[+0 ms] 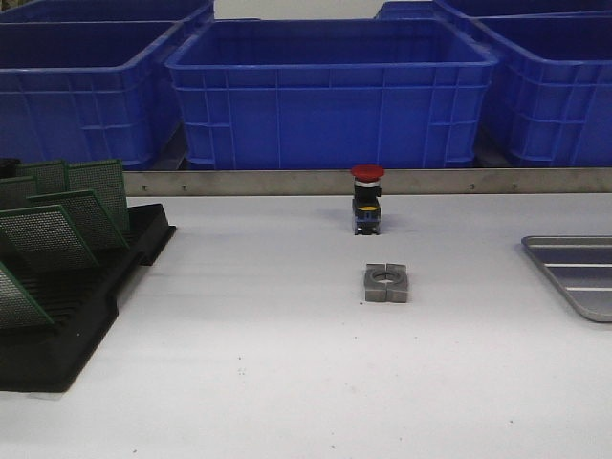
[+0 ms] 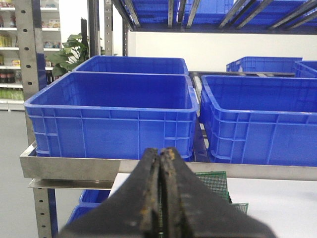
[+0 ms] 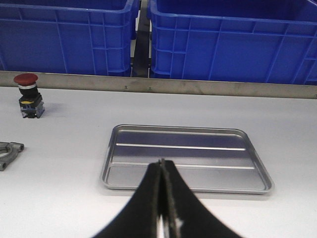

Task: Place circuit board on tray

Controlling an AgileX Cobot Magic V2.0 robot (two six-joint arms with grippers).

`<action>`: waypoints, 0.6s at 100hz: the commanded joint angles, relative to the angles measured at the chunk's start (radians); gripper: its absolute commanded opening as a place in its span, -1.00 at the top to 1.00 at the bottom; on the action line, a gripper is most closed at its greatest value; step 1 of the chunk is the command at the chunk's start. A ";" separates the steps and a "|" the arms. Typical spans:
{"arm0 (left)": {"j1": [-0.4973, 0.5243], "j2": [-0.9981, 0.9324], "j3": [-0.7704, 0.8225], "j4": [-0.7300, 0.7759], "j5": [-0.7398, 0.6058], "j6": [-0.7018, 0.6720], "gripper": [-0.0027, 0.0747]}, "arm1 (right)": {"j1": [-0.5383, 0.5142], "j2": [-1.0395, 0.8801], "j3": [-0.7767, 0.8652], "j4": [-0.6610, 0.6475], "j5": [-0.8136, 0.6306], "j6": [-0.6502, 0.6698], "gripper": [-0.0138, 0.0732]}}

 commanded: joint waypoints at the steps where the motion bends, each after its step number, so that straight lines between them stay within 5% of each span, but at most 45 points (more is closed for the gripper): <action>1: -0.004 0.066 -0.116 -0.009 0.044 -0.009 0.98 | -0.007 -0.023 0.000 -0.003 -0.074 -0.007 0.82; 39: -0.004 0.480 -0.423 -0.009 0.386 -0.009 0.94 | -0.007 -0.023 0.000 -0.003 -0.074 -0.007 0.82; 48: -0.004 0.578 -0.474 -0.035 0.426 0.026 0.69 | -0.007 -0.023 0.000 -0.003 -0.074 -0.007 0.82; 60: -0.004 0.681 -0.510 -0.105 0.426 0.207 0.06 | -0.007 -0.023 0.000 -0.003 -0.074 -0.007 0.82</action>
